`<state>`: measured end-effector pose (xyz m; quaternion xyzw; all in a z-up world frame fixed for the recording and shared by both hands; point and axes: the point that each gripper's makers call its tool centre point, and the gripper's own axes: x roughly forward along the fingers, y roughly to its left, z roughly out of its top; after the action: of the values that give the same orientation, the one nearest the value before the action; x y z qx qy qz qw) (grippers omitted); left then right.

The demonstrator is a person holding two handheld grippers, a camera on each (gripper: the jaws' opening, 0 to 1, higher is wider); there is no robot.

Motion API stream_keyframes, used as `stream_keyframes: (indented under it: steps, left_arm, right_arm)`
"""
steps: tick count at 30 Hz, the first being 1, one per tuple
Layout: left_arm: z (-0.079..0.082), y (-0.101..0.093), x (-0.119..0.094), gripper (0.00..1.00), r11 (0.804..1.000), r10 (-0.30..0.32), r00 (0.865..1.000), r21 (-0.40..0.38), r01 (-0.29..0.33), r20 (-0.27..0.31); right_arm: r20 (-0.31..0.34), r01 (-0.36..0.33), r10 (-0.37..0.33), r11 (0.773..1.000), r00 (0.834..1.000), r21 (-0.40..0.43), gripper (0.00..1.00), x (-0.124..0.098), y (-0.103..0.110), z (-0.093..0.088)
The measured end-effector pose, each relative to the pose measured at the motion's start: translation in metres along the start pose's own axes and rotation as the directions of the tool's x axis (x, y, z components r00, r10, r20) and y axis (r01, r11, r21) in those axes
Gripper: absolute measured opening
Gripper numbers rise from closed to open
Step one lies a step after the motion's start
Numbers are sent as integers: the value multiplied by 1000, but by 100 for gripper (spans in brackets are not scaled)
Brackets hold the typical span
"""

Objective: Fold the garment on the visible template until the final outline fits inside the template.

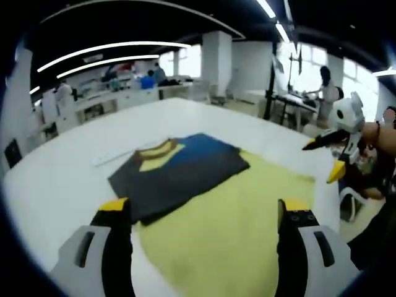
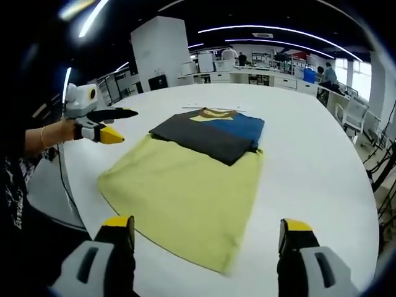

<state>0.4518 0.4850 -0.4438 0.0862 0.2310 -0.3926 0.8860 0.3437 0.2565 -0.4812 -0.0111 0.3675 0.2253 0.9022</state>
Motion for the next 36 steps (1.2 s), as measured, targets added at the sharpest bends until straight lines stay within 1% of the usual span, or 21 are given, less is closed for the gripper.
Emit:
stream_keyframes:
  steps: [3, 6, 11, 15, 19, 21, 22, 25, 27, 28, 31, 34, 36]
  left_arm:
    - [-10, -2, -6, 91, 1000, 4, 1000, -7, -4, -10]
    - [-22, -1, -12, 87, 1000, 24, 999, -6, -24, -26]
    - [-45, 1, -24, 82, 996, 44, 998, -70, -47, -54]
    - [-60, 3, -34, 76, 993, 67, 995, -91, -73, -73]
    - [-76, 7, -43, 70, 983, 88, 991, -151, -103, -99]
    - [-84, 8, -46, 68, 982, 100, 988, -151, -117, -114]
    - [-89, 9, -49, 67, 980, 110, 986, -149, -129, -129]
    - [-99, 8, -55, 62, 975, 119, 982, -168, -144, -147]
    - [-106, 9, -58, 57, 969, 136, 978, -185, -165, -157]
    - [-108, 8, -59, 55, 968, 136, 977, -186, -166, -162]
    - [-117, 6, -64, 49, 965, 153, 971, -185, -187, -184]
    - [-127, 3, -68, 45, 960, 163, 964, -191, -204, -212]
    - [-135, 2, -71, 39, 951, 172, 957, -213, -223, -233]
  right_arm:
    - [-5, -3, 3, 1000, 1000, 6, 96, 2, 1, -3]
    - [-19, -7, 7, 1000, 1000, 3, 92, 4, 1, -8]
    - [-33, -11, 12, 999, 999, 30, 87, 8, 1, -14]
    - [-39, -13, 15, 999, 999, 45, 84, 12, 2, -19]
    - [-63, -5, 8, 999, 998, 52, 81, 15, 0, -27]
    - [-69, 0, 4, 998, 998, 56, 80, 16, -1, -31]
    - [-72, 5, -1, 998, 997, 63, 78, 16, -2, -33]
    - [-82, 24, -17, 996, 997, 82, 72, 16, -7, -39]
    - [-85, 32, -22, 993, 996, 111, 68, 16, -9, -43]
    - [-84, 31, -19, 990, 996, 140, 66, 16, -9, -44]
    - [-71, 34, -22, 985, 997, 171, 60, 15, -12, -45]
    - [-74, 43, -31, 984, 997, 172, 52, 14, -13, -48]
    - [-75, 58, -46, 984, 996, 166, 47, 14, -15, -50]
